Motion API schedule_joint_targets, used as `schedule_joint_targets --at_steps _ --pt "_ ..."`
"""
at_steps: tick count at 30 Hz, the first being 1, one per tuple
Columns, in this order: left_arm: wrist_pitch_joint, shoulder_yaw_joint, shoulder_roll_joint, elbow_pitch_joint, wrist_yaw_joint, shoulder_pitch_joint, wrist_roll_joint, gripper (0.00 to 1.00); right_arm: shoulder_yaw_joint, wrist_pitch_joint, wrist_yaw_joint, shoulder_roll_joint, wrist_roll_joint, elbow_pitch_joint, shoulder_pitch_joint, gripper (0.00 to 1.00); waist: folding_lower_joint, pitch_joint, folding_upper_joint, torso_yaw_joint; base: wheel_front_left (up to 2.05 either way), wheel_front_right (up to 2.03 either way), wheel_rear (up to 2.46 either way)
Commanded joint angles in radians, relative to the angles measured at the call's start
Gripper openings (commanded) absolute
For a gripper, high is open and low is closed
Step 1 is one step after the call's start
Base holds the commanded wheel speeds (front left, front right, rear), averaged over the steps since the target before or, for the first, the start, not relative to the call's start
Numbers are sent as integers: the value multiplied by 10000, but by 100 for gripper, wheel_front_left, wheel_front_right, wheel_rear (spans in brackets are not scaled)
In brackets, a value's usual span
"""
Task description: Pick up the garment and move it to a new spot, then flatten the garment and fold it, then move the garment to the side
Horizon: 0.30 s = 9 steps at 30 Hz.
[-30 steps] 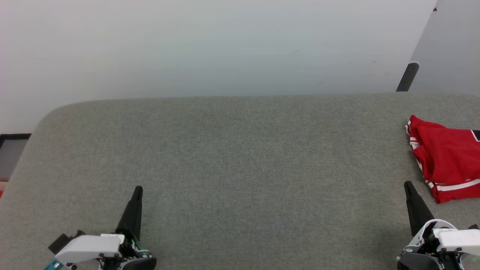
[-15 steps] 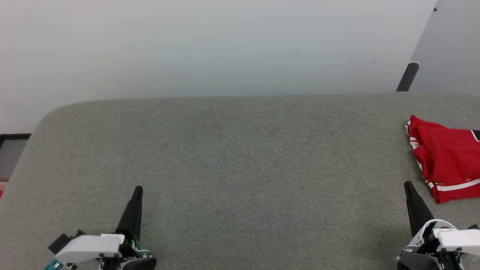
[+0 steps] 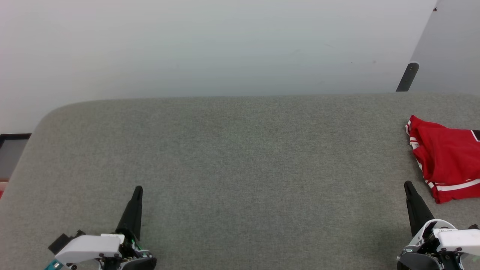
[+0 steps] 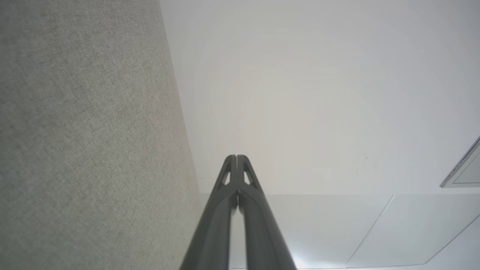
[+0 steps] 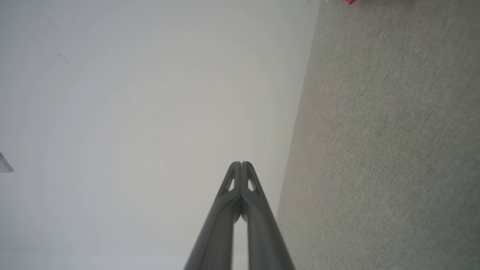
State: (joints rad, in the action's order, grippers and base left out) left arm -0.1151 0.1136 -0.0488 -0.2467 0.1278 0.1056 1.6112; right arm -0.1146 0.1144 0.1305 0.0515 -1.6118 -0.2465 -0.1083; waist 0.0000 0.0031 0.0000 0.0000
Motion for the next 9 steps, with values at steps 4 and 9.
schedule_joint_targets --at_steps 4,9 --pt "-26 16 2 -9 63 102 18 0 3 -3 4 -33 -23 -3 -25 0 0 0 0 0 0 0 0" --pt "-26 18 2 -10 63 102 17 0 3 -3 4 -33 -24 -3 -25 0 0 0 0 0 0 0 0"
